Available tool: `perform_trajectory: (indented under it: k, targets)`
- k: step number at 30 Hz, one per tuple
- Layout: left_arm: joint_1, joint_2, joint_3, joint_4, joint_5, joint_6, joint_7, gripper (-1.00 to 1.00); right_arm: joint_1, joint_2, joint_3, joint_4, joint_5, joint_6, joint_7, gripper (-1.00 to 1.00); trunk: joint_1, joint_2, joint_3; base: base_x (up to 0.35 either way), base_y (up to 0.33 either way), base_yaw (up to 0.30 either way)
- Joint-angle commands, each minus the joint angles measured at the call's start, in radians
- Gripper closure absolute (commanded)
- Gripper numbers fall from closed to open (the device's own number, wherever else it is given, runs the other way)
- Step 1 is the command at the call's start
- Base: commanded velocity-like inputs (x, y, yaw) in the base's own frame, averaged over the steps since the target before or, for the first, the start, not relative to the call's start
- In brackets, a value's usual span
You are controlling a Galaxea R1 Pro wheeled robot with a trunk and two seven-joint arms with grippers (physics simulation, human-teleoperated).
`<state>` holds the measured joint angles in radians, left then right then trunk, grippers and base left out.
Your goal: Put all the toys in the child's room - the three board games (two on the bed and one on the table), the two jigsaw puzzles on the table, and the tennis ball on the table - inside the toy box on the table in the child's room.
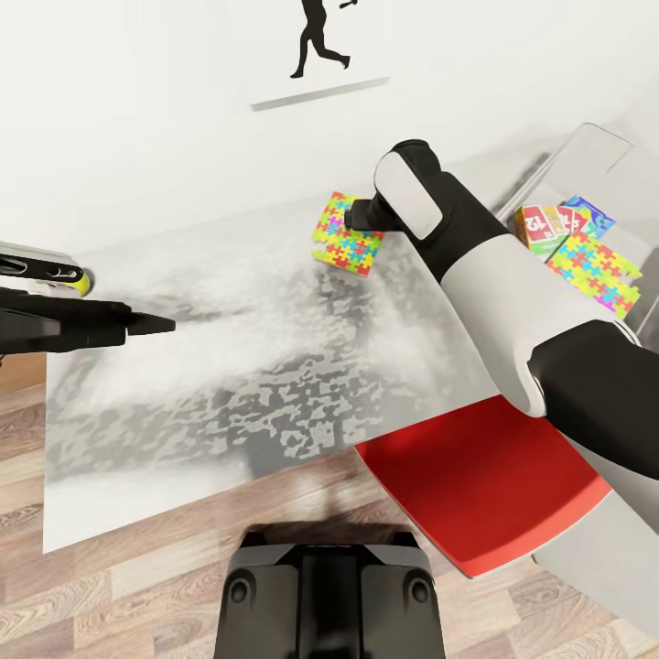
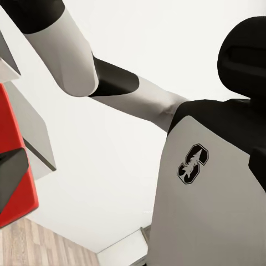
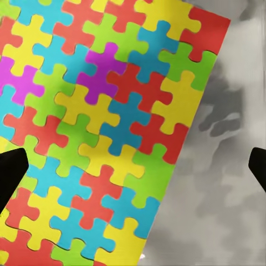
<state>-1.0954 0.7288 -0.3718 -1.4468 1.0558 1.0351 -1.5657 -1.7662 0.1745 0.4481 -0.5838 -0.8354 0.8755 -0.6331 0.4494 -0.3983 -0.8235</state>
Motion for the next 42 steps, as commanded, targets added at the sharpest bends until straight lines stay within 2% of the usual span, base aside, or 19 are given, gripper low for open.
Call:
perform_trajectory:
  k: [1, 9, 42]
  targets:
    - [-0.001, 0.001, -0.003, 0.0, 0.001, 0.011, -0.005, -1.0, -0.001, 0.0, 0.003, 0.001, -0.01, -0.007, -0.009, -1.0, 0.001, -0.002, -0.001, 0.0, 0.0, 0.0]
    - [-0.001, 0.001, -0.004, 0.0, 0.0, 0.01, -0.005, -1.0, -0.001, 0.0, 0.007, 0.008, -0.01, -0.034, -0.006, -1.0, 0.001, -0.002, -0.001, 0.0, 0.0, 0.0]
    - [-0.001, 0.001, -0.003, 0.0, -0.002, 0.01, -0.005, -1.0, -0.001, 0.0, 0.007, -0.003, -0.027, -0.026, -0.009, -1.0, 0.001, -0.002, -0.001, 0.0, 0.0, 0.0]
